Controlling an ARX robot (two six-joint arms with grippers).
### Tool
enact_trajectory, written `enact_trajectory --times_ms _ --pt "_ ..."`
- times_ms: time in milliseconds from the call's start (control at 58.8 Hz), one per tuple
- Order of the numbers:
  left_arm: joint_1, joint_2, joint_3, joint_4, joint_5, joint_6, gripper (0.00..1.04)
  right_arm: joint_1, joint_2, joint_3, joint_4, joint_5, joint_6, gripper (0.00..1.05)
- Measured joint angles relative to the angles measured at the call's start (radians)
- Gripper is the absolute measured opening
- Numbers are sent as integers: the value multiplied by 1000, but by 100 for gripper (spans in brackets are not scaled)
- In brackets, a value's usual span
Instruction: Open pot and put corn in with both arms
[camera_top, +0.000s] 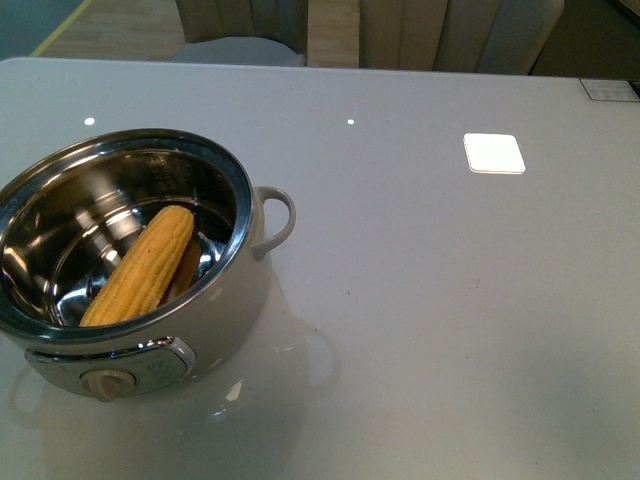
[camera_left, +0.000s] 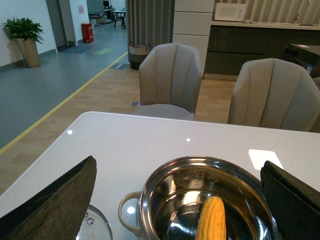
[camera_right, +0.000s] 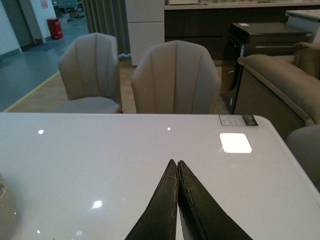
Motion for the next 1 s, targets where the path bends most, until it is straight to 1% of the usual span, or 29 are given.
enact_trajectory --times_ms 68,102,408,493,510,544,561,646,714,748,799,850,867,884,935,1003 --pt "0 0 0 0 0 0 98 0 -92 0 -123 -2 0 2" --pt "0 0 0 0 -1 0 98 0 -128 0 -158 2 0 2" --pt "0 0 0 0 0 0 98 0 -170 0 -175 1 -2 3" --pt "0 0 0 0 0 0 98 0 -170 0 -175 1 -1 18" --pt "0 0 0 0 0 0 98 0 -170 0 -175 1 -2 20" --pt "0 0 0 0 0 0 98 0 -170 0 -175 1 -2 28" --pt "0 0 0 0 0 0 98 0 -170 0 -175 1 -2 29" --pt "0 0 0 0 0 0 98 0 -170 0 -175 1 -2 45" --pt "0 0 0 0 0 0 98 0 -170 0 -175 1 -2 55" --pt "0 0 0 0 0 0 98 0 -170 0 -175 1 -2 66" --pt "0 0 0 0 0 0 98 0 -170 0 -175 1 -2 78" --pt "0 0 0 0 0 0 98 0 -170 0 -175 1 -2 92" --pt "0 0 0 0 0 0 98 0 -170 0 -175 1 -2 95" --pt "0 0 0 0 0 0 98 0 -170 0 -175 1 -1 97" --pt "0 0 0 0 0 0 98 0 -170 0 -175 1 -2 96" --pt "0 0 0 0 0 0 98 0 -170 0 -175 1 -2 96"
